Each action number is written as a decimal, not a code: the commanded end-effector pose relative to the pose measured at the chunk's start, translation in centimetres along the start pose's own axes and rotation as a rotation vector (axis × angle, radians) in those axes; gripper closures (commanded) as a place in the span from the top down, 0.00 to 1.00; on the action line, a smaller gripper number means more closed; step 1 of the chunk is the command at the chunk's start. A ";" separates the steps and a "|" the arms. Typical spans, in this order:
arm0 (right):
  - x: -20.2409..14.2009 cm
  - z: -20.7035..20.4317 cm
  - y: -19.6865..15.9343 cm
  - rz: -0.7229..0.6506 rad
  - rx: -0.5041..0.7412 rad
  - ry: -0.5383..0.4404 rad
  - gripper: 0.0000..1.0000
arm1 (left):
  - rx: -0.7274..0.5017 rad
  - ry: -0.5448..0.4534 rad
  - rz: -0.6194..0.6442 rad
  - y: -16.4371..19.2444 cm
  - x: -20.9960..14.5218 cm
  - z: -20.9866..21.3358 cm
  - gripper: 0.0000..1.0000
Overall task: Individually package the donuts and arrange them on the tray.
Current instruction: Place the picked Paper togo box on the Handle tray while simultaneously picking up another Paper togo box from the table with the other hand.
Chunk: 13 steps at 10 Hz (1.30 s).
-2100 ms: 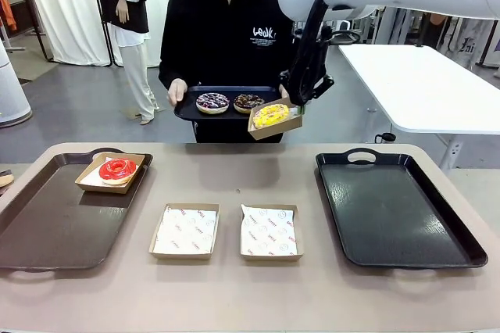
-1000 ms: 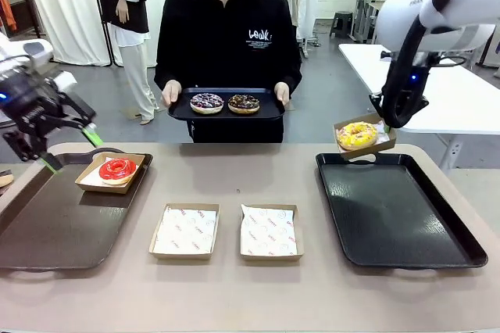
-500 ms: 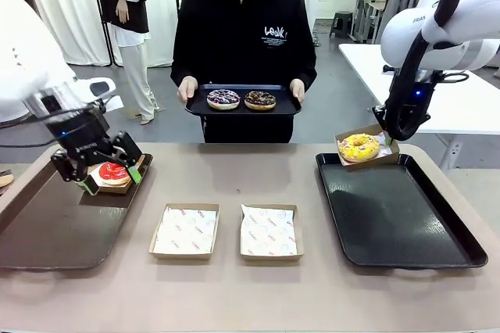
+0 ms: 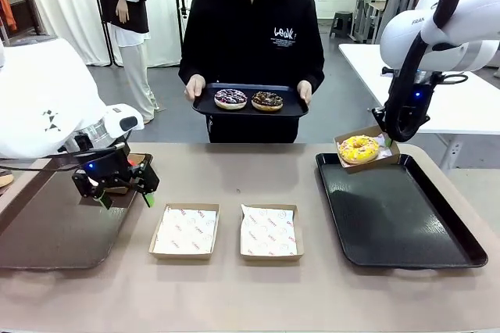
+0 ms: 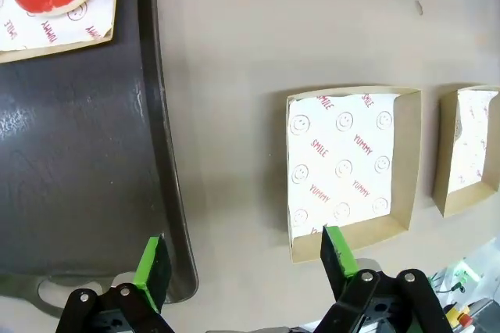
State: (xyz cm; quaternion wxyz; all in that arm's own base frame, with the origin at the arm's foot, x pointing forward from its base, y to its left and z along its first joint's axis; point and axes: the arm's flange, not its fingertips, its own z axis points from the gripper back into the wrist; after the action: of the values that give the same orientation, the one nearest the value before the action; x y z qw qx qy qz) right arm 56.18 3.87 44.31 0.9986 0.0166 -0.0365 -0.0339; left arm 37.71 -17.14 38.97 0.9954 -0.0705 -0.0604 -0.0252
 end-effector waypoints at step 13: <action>-1.0 -1.3 -0.6 -0.016 -0.005 -0.016 0.01 | 0.079 0.017 0.012 -1.5 0.7 -0.8 1.00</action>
State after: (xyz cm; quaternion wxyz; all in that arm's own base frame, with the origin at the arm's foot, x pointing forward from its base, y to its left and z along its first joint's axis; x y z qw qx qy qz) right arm 55.95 3.67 43.68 0.9987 0.0156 -0.0330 -0.0356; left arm 37.88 -17.47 38.52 0.9963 -0.0584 -0.0548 -0.0301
